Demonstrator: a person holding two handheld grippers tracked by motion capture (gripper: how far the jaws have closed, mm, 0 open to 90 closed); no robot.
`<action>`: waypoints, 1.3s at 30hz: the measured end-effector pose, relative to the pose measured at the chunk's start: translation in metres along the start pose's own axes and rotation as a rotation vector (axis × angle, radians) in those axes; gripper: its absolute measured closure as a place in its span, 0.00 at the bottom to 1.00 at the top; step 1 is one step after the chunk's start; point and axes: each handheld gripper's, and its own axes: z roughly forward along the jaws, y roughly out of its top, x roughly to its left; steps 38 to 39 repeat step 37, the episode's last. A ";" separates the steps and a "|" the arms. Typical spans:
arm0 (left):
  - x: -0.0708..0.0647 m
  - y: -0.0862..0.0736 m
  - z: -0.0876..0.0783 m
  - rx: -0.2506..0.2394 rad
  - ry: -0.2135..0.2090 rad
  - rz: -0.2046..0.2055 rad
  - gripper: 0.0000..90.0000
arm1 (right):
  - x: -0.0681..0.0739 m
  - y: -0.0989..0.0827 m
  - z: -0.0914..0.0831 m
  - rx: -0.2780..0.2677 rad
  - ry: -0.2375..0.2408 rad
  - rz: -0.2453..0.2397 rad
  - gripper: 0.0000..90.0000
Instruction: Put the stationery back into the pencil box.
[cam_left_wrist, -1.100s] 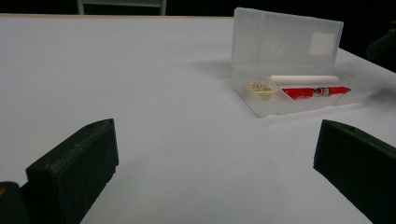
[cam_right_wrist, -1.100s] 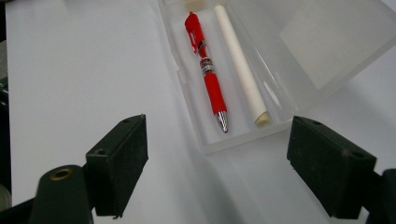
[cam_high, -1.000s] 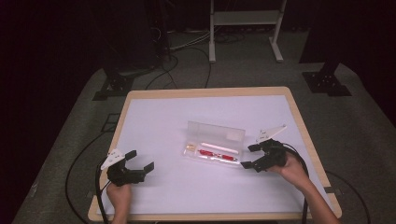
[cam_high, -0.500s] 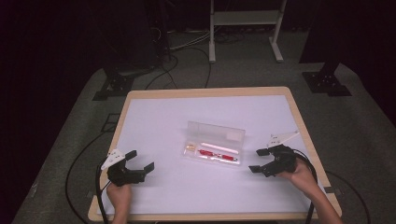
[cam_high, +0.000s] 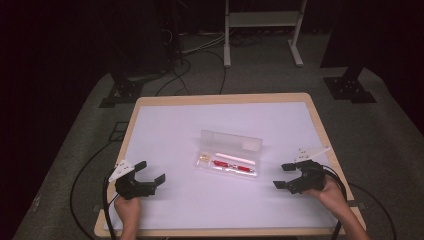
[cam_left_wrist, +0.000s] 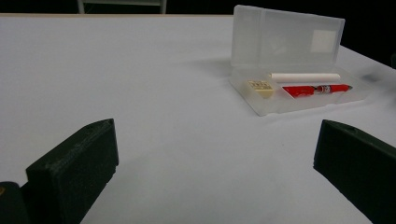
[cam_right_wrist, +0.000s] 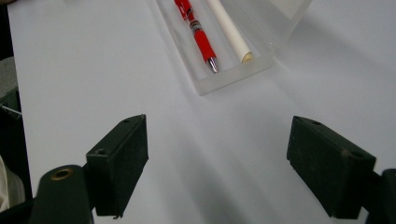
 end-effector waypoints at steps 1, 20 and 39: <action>0.000 0.000 0.000 0.000 -0.001 0.000 0.00 | 0.000 -0.001 0.000 -0.001 0.001 0.002 0.22; 0.000 0.000 0.000 -0.001 -0.004 -0.001 0.00 | 0.000 -0.034 -0.027 -0.017 -0.017 0.043 0.22; 0.001 0.000 0.000 0.005 -0.006 -0.003 0.00 | 0.016 -0.060 -0.030 -0.189 -0.038 0.093 0.22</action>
